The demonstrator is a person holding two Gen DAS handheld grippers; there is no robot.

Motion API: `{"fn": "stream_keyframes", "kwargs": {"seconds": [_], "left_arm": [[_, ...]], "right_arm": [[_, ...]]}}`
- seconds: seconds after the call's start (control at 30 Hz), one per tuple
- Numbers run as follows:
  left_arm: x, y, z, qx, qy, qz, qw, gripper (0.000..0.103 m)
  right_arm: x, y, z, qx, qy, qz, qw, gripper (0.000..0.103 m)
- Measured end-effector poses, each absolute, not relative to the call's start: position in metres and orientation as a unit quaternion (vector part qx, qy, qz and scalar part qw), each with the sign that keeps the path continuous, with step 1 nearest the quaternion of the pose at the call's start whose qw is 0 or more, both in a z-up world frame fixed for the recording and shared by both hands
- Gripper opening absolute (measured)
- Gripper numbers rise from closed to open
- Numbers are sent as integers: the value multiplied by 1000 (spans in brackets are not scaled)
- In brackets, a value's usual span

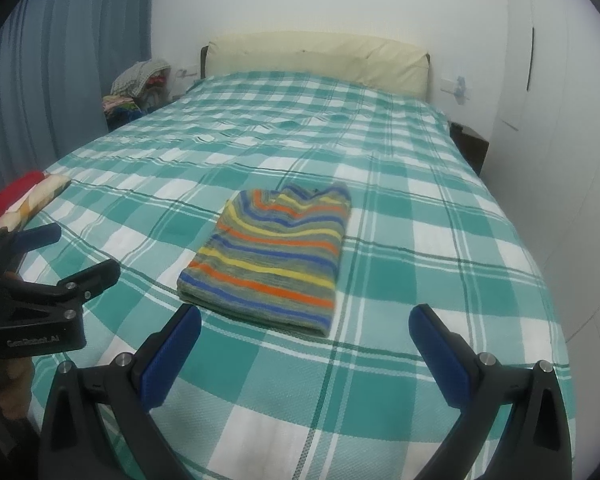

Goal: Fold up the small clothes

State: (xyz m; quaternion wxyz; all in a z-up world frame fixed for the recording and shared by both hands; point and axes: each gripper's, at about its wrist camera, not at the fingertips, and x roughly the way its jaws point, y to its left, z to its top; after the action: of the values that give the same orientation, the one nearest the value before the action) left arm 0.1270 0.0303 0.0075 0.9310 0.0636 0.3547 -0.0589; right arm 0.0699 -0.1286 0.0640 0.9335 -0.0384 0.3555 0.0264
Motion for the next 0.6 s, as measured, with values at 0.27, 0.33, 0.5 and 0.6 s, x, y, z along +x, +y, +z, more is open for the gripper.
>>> {"fn": "stream_keyframes", "kwargs": {"seconds": [0.27,0.33,0.5,0.6], "left_arm": [[123,31,10,64,350,-52,933,103],[122,30,9,67,349,-51,933,103],[122,26,5,70,359,-55,929,103],[123,24,4,71,363,-55,927,103]], "right_arm": [[69,-128,63,-32,361,33,931,102],[72,-131,60,-26,375,21,926,102],[73,-138,52,8,409,2,912,102],[69,-135,54,-6,406,-13,914,102]]}}
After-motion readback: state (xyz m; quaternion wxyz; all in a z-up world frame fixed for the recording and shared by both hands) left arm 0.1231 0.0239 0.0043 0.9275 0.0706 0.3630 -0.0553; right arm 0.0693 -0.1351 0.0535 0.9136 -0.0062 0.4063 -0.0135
